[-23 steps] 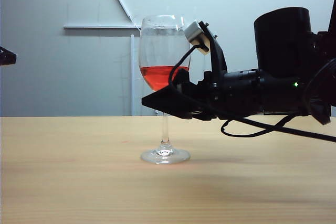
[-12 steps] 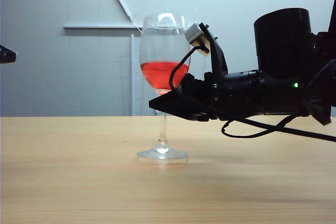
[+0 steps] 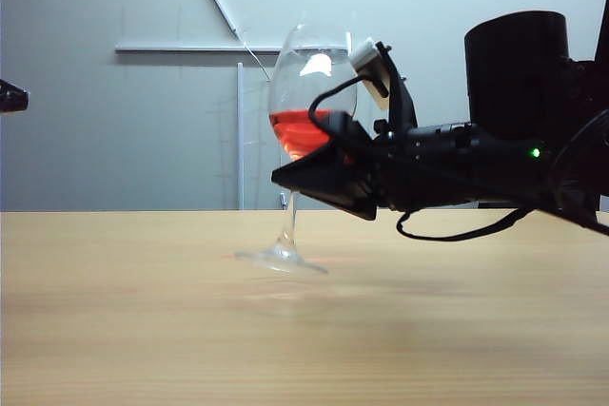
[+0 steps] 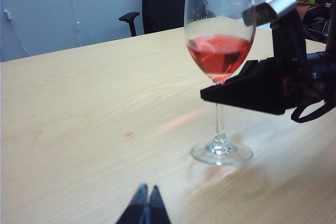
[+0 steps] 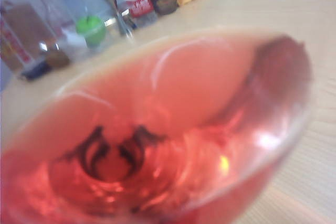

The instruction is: Gently pick up the goblet, rotate it counterclockwise for two full turns (viewing from above), and then place it back on the table.

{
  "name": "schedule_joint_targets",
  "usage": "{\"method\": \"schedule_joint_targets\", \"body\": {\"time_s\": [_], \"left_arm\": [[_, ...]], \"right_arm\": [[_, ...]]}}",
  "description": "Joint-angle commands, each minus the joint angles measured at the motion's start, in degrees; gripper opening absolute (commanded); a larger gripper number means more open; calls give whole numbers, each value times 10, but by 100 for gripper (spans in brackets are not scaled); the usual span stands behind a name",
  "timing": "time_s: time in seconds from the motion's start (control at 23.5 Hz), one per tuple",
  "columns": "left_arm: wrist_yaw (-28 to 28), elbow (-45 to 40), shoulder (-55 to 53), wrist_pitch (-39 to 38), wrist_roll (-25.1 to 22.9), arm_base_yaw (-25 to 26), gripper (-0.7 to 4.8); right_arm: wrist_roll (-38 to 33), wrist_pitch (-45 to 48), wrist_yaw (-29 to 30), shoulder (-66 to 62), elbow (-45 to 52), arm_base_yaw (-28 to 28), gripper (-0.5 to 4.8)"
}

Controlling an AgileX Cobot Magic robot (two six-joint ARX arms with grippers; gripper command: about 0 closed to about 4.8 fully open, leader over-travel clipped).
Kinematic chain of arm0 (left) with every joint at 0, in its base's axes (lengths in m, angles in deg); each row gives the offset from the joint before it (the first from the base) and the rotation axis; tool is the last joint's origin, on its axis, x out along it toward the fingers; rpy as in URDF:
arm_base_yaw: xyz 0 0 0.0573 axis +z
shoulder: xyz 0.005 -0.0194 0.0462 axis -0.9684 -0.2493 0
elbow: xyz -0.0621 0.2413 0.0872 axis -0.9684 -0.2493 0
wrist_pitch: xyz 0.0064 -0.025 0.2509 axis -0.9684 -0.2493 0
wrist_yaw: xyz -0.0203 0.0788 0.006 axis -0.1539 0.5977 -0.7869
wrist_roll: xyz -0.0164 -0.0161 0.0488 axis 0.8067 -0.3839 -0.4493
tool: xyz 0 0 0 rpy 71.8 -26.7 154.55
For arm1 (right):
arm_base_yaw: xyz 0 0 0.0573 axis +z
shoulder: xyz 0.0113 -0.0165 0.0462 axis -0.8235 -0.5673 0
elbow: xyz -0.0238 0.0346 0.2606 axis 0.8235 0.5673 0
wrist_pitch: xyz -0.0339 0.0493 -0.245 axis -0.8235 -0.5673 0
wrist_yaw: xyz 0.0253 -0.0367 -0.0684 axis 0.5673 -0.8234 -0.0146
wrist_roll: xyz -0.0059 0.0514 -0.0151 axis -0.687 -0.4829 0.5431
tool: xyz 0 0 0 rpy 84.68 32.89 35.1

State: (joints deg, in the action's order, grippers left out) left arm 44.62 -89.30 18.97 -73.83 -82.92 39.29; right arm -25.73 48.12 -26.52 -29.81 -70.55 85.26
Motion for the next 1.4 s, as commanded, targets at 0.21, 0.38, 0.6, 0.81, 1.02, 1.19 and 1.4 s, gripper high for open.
{"method": "schedule_joint_targets", "body": {"time_s": [0.21, 0.38, 0.6, 0.81, 1.02, 1.19, 1.4], "left_arm": [[-1, 2, 0, 7, 0, 0, -5], [-1, 2, 0, 7, 0, 0, -5], [-1, 2, 0, 7, 0, 0, -5], [-1, 2, 0, 7, 0, 0, -5], [-1, 2, 0, 7, 0, 0, -5], [-1, 2, 0, 7, 0, 0, -5], [-1, 2, 0, 7, 0, 0, -5]], "right_arm": [[-92, -79, -12, 52, -32, -2, -5], [-61, -145, -41, 83, -49, -2, -5], [34, -289, -90, 141, -68, 2, -5], [123, -323, -113, 188, -67, 13, -5], [182, -342, -190, 206, -67, 38, -5], [182, -347, -206, 207, -67, 45, -5], [250, -320, -206, 210, -67, 53, -5]]}}
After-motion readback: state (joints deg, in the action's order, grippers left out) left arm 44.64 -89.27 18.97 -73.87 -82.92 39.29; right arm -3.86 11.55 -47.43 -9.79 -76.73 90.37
